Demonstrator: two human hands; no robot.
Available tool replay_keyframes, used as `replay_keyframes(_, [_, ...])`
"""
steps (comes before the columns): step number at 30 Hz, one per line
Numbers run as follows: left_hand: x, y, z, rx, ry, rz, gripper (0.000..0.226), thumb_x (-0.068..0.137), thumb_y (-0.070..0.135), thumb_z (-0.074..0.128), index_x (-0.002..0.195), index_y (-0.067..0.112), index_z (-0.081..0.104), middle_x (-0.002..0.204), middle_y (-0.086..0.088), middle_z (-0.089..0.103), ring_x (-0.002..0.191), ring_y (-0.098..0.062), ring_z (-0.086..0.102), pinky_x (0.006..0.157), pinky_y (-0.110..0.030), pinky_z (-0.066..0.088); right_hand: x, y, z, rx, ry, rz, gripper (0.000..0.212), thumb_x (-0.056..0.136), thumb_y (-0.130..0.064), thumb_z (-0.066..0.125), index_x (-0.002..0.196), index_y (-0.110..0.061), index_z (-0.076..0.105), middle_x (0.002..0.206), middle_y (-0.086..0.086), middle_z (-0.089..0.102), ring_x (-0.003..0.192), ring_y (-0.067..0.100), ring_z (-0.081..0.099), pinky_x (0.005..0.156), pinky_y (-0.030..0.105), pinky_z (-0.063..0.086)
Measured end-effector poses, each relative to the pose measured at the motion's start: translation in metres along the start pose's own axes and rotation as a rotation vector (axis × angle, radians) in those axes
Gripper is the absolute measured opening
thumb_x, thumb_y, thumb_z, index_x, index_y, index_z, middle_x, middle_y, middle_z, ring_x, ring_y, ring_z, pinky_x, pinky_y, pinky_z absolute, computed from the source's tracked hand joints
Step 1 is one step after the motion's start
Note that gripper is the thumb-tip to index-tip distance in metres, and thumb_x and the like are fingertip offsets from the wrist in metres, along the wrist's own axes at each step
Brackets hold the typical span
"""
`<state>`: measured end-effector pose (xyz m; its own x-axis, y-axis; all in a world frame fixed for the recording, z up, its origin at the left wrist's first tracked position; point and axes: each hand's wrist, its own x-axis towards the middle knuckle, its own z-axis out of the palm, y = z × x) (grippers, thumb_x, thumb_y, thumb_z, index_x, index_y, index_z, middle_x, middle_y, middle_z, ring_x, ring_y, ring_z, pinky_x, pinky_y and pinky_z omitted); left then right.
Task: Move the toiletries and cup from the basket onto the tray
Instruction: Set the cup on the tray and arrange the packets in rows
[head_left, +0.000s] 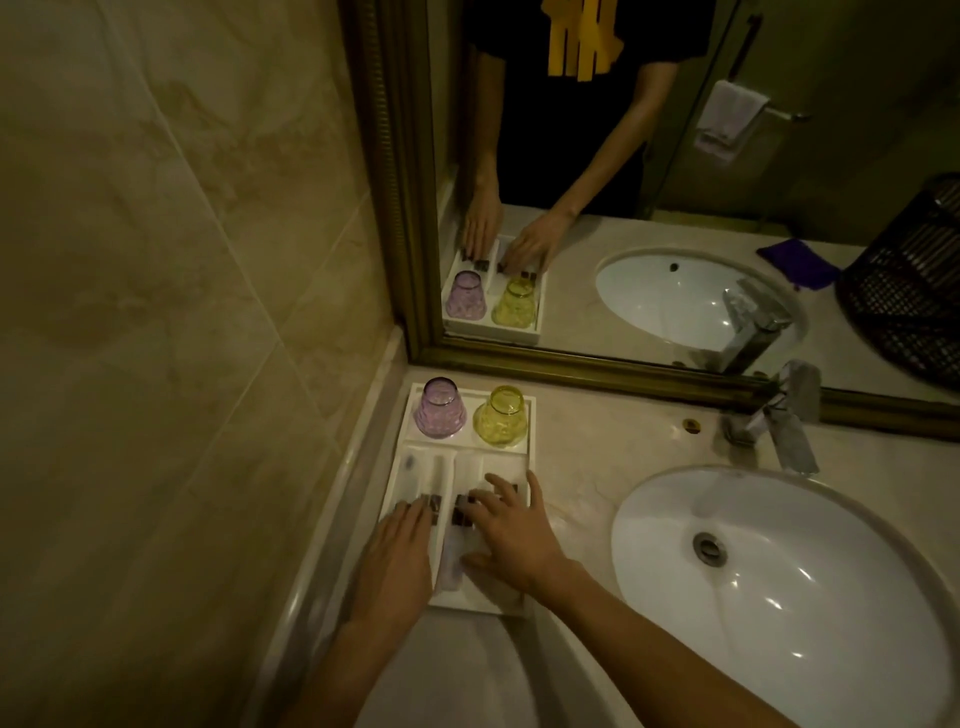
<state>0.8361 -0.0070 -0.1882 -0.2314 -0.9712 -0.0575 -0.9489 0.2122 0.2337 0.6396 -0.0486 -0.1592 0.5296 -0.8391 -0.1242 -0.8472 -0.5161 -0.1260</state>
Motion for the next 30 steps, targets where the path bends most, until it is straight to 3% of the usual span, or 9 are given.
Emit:
replay_keyframes(3, [-0.004,-0.007,0.001,0.039,-0.022,-0.010,0.071,0.057,0.009,0.082,0.126,0.003,0.065,0.127,-0.013,0.067,0.118,-0.032,0.062,0.103,-0.043,0.041,-0.005,-0.009,0.006,-0.011,-0.024,0.026,0.073,0.078,-0.065,0.065,0.140,-0.028,0.053,0.150,0.003,0.051,0.150,0.032,0.027,0.116,0.072,0.005])
replay_keyframes(7, [-0.006,-0.008,0.004,0.068,-0.039,-0.021,0.070,0.059,0.011,0.082,0.127,0.005,0.065,0.130,-0.010,0.066,0.121,-0.032,0.060,0.096,-0.050,0.049,-0.010,-0.009,0.007,-0.010,-0.055,0.026,0.071,0.081,-0.065,0.063,0.141,-0.028,0.051,0.152,0.001,0.048,0.152,0.031,0.022,0.116,0.073,0.005])
replay_keyframes(10, [-0.008,-0.007,0.003,0.080,-0.064,-0.023,0.070,0.065,0.018,0.081,0.131,0.006,0.062,0.133,-0.009,0.063,0.126,-0.031,0.056,0.101,-0.051,0.047,-0.011,-0.009,0.005,0.019,-0.068,0.043,0.070,0.083,-0.067,0.059,0.142,-0.030,0.049,0.155,-0.001,0.045,0.154,0.028,0.017,0.116,0.072,0.000])
replay_keyframes(19, [-0.010,-0.009,0.006,0.110,-0.048,-0.015,0.076,0.074,0.033,0.077,0.142,0.012,0.052,0.146,-0.007,0.052,0.137,-0.029,0.045,0.109,-0.049,0.038,-0.012,-0.019,0.003,0.016,-0.124,0.065,0.066,0.083,-0.057,0.067,0.141,-0.033,0.048,0.158,0.005,0.038,0.154,0.033,0.014,0.116,0.072,0.004])
replay_keyframes(23, [-0.015,-0.004,0.002,0.039,0.044,0.141,0.061,0.079,0.033,0.069,0.136,0.014,0.058,0.143,-0.006,0.055,0.135,-0.026,0.046,0.112,-0.042,0.026,-0.018,-0.017,-0.001,0.164,-0.065,0.118,0.048,0.094,-0.047,0.055,0.140,-0.031,0.051,0.157,0.001,0.041,0.154,0.029,0.018,0.117,0.069,0.006])
replay_keyframes(25, [-0.020,-0.002,0.003,-0.035,0.110,0.255,0.052,0.084,0.031,0.064,0.133,0.015,0.060,0.140,-0.002,0.058,0.134,-0.023,0.047,0.111,-0.040,0.025,-0.021,-0.008,-0.003,0.238,0.037,0.213,0.038,0.094,-0.029,0.054,0.131,-0.028,0.059,0.147,0.000,0.053,0.146,0.027,0.034,0.116,0.063,0.017])
replay_keyframes(27, [-0.025,0.000,0.004,-0.057,0.133,0.334,0.049,0.081,0.027,0.071,0.129,0.017,0.064,0.134,0.000,0.063,0.130,-0.023,0.052,0.110,-0.040,0.030,-0.028,0.006,-0.002,0.226,0.120,0.283,0.032,0.083,-0.018,0.060,0.112,-0.028,0.069,0.125,-0.002,0.067,0.127,0.027,0.052,0.108,0.055,0.032])
replay_keyframes(30, [-0.029,0.006,0.003,-0.041,0.084,0.365,0.051,0.074,0.026,0.080,0.123,0.023,0.068,0.125,0.002,0.068,0.120,-0.021,0.060,0.102,-0.042,0.048,-0.044,0.018,0.002,0.152,0.107,0.225,0.018,0.081,-0.022,0.066,0.096,-0.030,0.074,0.103,-0.006,0.072,0.111,0.026,0.057,0.099,0.050,0.040])
